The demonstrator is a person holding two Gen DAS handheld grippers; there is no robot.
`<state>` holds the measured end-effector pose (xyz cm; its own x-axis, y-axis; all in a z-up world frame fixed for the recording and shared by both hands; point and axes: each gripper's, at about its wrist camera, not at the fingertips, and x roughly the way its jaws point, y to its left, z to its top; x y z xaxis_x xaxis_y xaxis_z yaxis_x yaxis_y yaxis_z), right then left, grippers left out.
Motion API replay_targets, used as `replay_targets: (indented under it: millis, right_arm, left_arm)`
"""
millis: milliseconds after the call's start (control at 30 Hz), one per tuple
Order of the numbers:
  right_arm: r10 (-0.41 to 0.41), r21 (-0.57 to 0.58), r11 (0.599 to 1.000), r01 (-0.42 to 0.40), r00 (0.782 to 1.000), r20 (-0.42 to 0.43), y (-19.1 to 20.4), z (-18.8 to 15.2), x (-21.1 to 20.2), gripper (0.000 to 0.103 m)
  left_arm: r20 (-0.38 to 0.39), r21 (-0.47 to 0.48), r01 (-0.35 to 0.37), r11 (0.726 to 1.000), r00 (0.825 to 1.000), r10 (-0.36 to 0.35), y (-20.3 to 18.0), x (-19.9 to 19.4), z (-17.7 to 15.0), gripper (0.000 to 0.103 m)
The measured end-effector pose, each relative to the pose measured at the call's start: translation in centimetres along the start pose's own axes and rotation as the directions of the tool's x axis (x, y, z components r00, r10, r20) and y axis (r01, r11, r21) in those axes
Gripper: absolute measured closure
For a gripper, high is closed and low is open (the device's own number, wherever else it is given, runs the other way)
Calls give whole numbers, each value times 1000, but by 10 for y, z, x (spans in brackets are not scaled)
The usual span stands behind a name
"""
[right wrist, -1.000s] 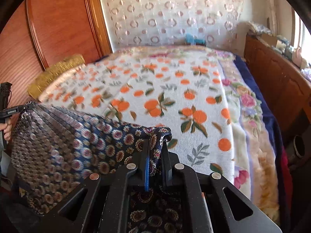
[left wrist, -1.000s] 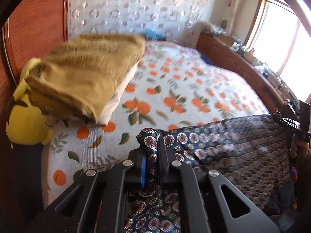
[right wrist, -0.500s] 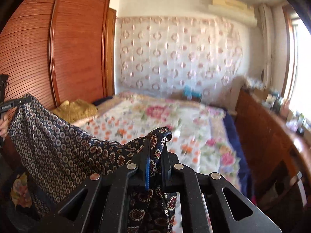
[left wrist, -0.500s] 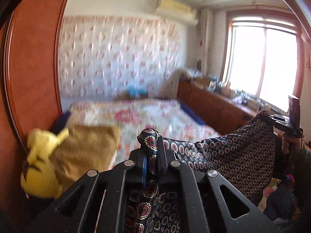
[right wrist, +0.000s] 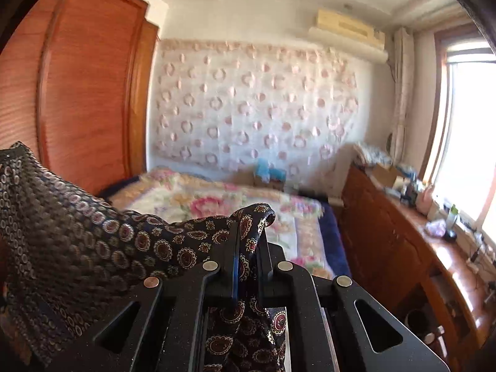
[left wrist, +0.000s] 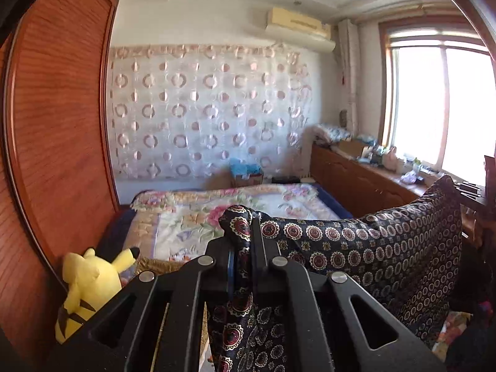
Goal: Fold small clothes
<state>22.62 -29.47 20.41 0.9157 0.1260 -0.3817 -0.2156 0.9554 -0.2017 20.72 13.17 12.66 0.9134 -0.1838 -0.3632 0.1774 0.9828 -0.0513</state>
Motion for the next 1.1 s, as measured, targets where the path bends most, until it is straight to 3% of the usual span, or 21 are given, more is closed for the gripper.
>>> replay_targets:
  millis: [167, 333, 433, 467, 500, 533, 567, 600, 633, 700, 867, 1000, 1100]
  right_arm:
    - [-35, 5, 999, 36, 986, -164, 38, -24, 92, 95]
    - [-90, -42, 996, 82, 951, -296, 68, -57, 165, 95]
    - [-139, -61, 990, 126, 929, -342, 76, -60, 190, 95]
    - [-144, -56, 990, 133, 925, -352, 78, -60, 193, 94]
    - [-148, -53, 989, 138, 924, -353, 75, -55, 196, 85]
    - [-158, -55, 987, 148, 924, -349, 75, -51, 195, 76]
    - [-163, -52, 987, 154, 925, -342, 76, -43, 195, 71]
    - [-158, -44, 987, 152, 927, -339, 72, -45, 191, 61]
    - [-147, -33, 989, 144, 931, -333, 74, -43, 185, 52]
    - [-118, -15, 993, 119, 941, -317, 74, -44, 168, 43]
    - [-19, 11, 1000, 23, 959, -283, 73, -74, 111, 41]
    - [118, 32, 993, -114, 954, -275, 95, -99, 68, 41]
    - [189, 37, 982, -186, 940, -283, 118, -117, 42, 41]
  left_arm:
    - [-165, 0, -26, 1000, 986, 26, 0, 96, -51, 94]
    - [-247, 34, -50, 998, 967, 57, -5, 146, -85, 94]
    - [-274, 67, -28, 997, 961, 46, -12, 150, -91, 76]
    - [-280, 70, -26, 997, 959, 44, -15, 146, -90, 64]
    - [-276, 73, -15, 997, 960, 35, -16, 141, -90, 55]
    - [-267, 77, -3, 997, 964, 23, -18, 133, -89, 54]
    - [-263, 79, 3, 997, 965, 18, -21, 125, -90, 47]
    - [-262, 77, 8, 997, 965, 13, -24, 117, -90, 32]
    - [-259, 74, 13, 997, 966, 7, -25, 113, -89, 27]
    - [-247, 76, 40, 996, 969, -20, -33, 96, -92, 26]
    - [-254, 74, 103, 992, 964, -81, -48, 71, -105, 25]
    - [-363, 20, 138, 990, 924, -122, -59, 72, -130, 25]
    - [-389, -17, 174, 985, 906, -167, -66, 73, -148, 25]
